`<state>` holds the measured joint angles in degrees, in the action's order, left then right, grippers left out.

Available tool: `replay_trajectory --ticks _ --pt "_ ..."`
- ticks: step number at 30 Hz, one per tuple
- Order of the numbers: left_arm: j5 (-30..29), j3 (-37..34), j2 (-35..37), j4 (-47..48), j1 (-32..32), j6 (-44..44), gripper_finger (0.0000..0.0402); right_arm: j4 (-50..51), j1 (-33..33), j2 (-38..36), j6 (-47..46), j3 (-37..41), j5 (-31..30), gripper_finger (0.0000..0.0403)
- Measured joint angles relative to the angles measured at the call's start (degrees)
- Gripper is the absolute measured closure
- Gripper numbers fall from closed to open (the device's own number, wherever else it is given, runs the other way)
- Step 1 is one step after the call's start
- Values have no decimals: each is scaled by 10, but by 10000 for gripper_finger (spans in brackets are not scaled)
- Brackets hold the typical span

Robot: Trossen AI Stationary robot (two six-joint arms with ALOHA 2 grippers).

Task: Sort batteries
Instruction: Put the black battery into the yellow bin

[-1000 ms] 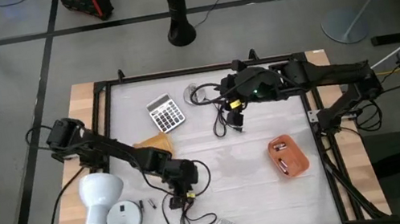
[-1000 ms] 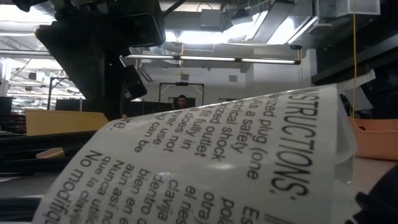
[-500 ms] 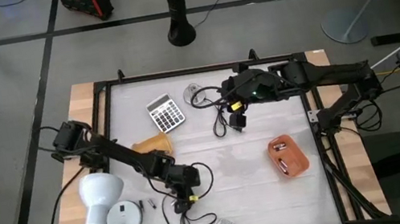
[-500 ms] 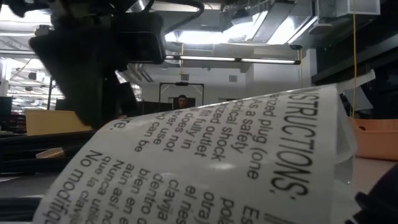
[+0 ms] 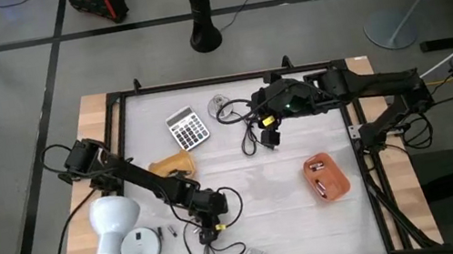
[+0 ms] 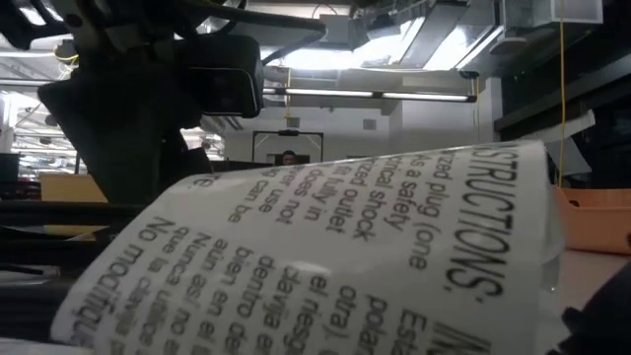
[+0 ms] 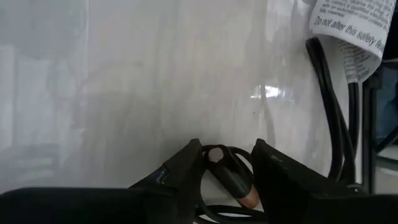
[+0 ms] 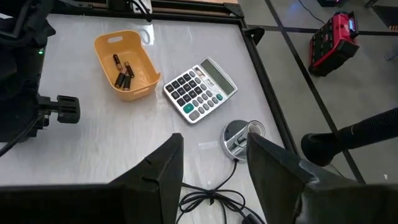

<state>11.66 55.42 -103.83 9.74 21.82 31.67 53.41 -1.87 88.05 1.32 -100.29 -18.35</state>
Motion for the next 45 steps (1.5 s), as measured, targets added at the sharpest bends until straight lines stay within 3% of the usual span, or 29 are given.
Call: replay_trajectory --ticks 10,17,24,33,37,45 --pt "-4 0 1 27 0 -19 358 58 0 -63 -31 0 0 233" --pt "-3 -1 1 28 -2 -20 349 60 -22 -143 -75 72 -38 233" --pt "-7 -3 14 33 -2 -18 356 11 -74 -229 -158 220 -95 233" --pt "-8 -3 33 17 -3 -15 348 -175 -156 -328 -218 451 -99 233" --pt "-7 -3 47 13 -11 -15 347 -255 -191 -367 -241 543 -134 233" --pt "-6 -2 102 14 -50 -33 346 -367 -241 -405 -256 659 -156 233"
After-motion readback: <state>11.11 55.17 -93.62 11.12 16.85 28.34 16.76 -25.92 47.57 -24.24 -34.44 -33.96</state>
